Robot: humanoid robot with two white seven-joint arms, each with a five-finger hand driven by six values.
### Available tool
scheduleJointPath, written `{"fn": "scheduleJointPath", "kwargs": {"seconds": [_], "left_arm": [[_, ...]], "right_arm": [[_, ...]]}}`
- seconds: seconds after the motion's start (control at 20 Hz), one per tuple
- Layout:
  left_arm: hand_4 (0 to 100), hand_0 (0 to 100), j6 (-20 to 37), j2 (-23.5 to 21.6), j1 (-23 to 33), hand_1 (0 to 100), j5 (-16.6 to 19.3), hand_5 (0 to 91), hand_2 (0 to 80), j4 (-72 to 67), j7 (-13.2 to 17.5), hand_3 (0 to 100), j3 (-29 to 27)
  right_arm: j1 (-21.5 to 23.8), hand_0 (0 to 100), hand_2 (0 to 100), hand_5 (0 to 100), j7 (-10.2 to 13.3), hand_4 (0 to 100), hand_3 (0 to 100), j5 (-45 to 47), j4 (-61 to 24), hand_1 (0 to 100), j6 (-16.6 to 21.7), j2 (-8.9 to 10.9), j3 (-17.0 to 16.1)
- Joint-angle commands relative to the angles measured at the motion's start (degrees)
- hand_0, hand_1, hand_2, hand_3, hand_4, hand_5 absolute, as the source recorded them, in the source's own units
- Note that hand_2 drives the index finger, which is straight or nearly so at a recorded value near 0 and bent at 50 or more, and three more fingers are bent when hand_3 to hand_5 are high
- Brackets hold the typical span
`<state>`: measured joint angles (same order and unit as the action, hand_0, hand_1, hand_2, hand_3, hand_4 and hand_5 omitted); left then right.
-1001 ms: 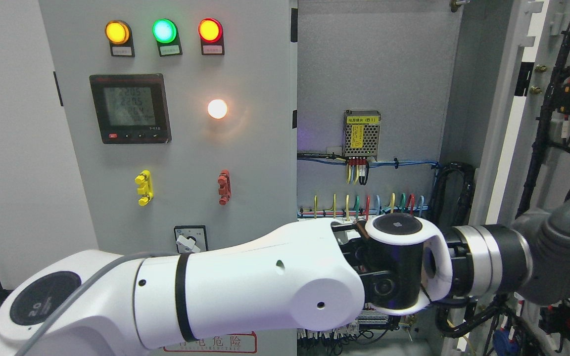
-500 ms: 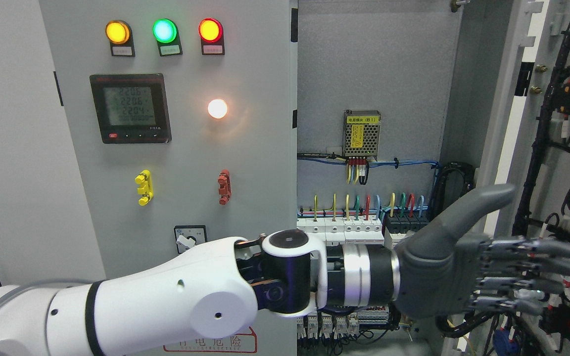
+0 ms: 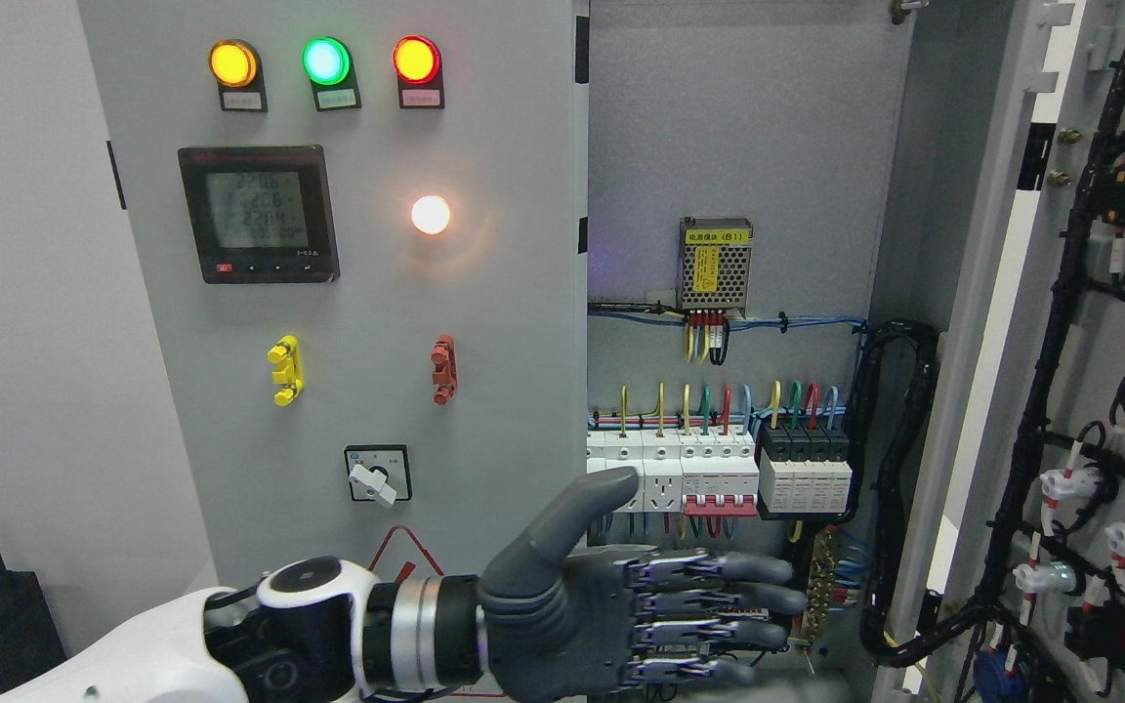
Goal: Open door with both hands
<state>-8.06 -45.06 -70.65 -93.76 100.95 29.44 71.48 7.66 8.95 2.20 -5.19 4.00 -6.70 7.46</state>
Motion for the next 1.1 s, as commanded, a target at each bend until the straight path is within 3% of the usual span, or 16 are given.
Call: {"fn": "scheduleJointPath", "kwargs": {"seconds": [0.0, 0.1, 0.3, 0.55, 0.7, 1.05], "left_arm": [[3, 0, -0.03, -26.64, 9.38, 0, 0.86, 0.0, 0.0, 5.40, 1.49, 0, -4.85], [3, 0, -0.03, -30.51, 12.54, 0, 1.12, 0.0, 0.0, 5.22, 1.49, 0, -4.85], [3, 0, -0.11, -35.61, 19.48, 0, 5.51, 0.0, 0.0, 4.52, 1.23, 0, -4.94], [3, 0, -0.90, -38.08, 25.38, 0, 8.59, 0.0, 0.0, 0.49, 0.88, 0, -4.94], [3, 0, -4.50, -39.05, 26.18, 0, 10.09, 0.0, 0.0, -3.20, 0.44, 0, -4.42], [3, 0, -8.02, -38.96, 31.09, 0, 13.78, 0.0, 0.0, -11.73, 0.26, 0, -4.15]], "right_arm": [[0.08, 11, 0, 0, 0.10, 0, 0, 0.00, 0.00, 0, -0.04, 0.02, 0.01], [-0.01, 11, 0, 0, 0.02, 0, 0, 0.00, 0.00, 0, -0.04, -0.07, 0.01], [-0.01, 11, 0, 0, 0.02, 0, 0, 0.00, 0.00, 0, -0.04, 0.02, 0.01], [-0.01, 11, 0, 0, 0.02, 0, 0, 0.00, 0.00, 0, -0.04, 0.02, 0.01], [-0.01, 11, 0, 0, 0.02, 0, 0, 0.00, 0.00, 0, -0.04, -0.07, 0.01], [-0.01, 11, 0, 0, 0.02, 0, 0, 0.00, 0.00, 0, -0.04, 0.02, 0.01]]}}
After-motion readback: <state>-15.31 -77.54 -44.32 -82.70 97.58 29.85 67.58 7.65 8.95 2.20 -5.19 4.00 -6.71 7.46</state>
